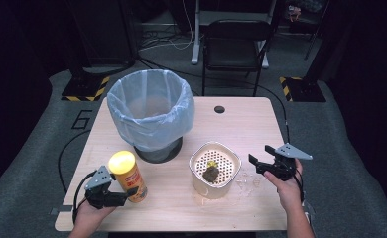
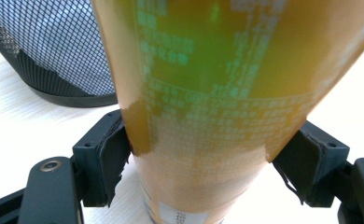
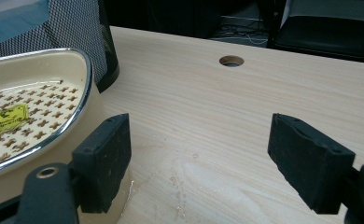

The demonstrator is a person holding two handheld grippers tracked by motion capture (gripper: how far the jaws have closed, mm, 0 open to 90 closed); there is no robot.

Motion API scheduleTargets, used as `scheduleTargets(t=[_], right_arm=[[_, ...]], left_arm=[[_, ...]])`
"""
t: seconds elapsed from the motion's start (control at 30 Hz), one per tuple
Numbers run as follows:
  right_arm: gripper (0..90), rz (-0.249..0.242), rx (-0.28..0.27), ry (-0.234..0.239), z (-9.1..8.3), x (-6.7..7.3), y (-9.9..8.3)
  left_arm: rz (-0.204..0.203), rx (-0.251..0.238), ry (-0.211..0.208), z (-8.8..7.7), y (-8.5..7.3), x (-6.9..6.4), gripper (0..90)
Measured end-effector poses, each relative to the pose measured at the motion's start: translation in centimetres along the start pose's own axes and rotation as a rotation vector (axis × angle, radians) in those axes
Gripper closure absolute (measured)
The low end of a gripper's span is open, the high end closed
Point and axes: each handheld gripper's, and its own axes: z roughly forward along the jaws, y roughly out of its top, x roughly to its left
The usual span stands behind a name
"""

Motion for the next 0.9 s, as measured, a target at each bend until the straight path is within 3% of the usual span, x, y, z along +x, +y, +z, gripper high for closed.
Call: scheduleTargets(t=[0.13,0.17,0.47,0.67,0.7,0.77,0.8,0.9], right_arm=[[21.3,-0.007,0.003,-0.005,0.1,0.0,-0.1],[21.4,-0.006,0.002,-0.005,0.1,-0.1,-0.2],[22.3,0.022,0.006,-0.020,0.0,-0.8,-0.7],[22.4,0.009,0.027,-0.028,0.4,-0.6,-1.0],[22.4,0.001,0.032,-0.027,0.5,-0.5,-1.1],[22.4,0.005,0.033,-0.030,0.6,-0.5,-1.1],[22.4,0.003,0.036,-0.030,0.6,-0.6,-1.2],[22.6,0.016,0.038,-0.034,0.5,-0.8,-1.4]], left_arm=[[-0.006,-0.019,-0.004,-0.3,0.3,0.0,23.8],[-0.016,-0.043,0.003,-0.6,0.6,0.0,23.8],[-0.028,-0.041,-0.002,-2.4,2.9,0.1,23.9],[-0.033,-0.046,0.002,-4.1,6.1,0.3,23.9],[-0.044,-0.051,-0.007,-4.7,7.5,0.3,23.8],[-0.044,-0.056,-0.004,-4.9,8.1,0.2,23.8],[-0.033,-0.048,-0.009,-5.3,9.4,0.2,23.9],[-0.027,-0.044,-0.005,-5.7,10.8,0.0,23.9]])
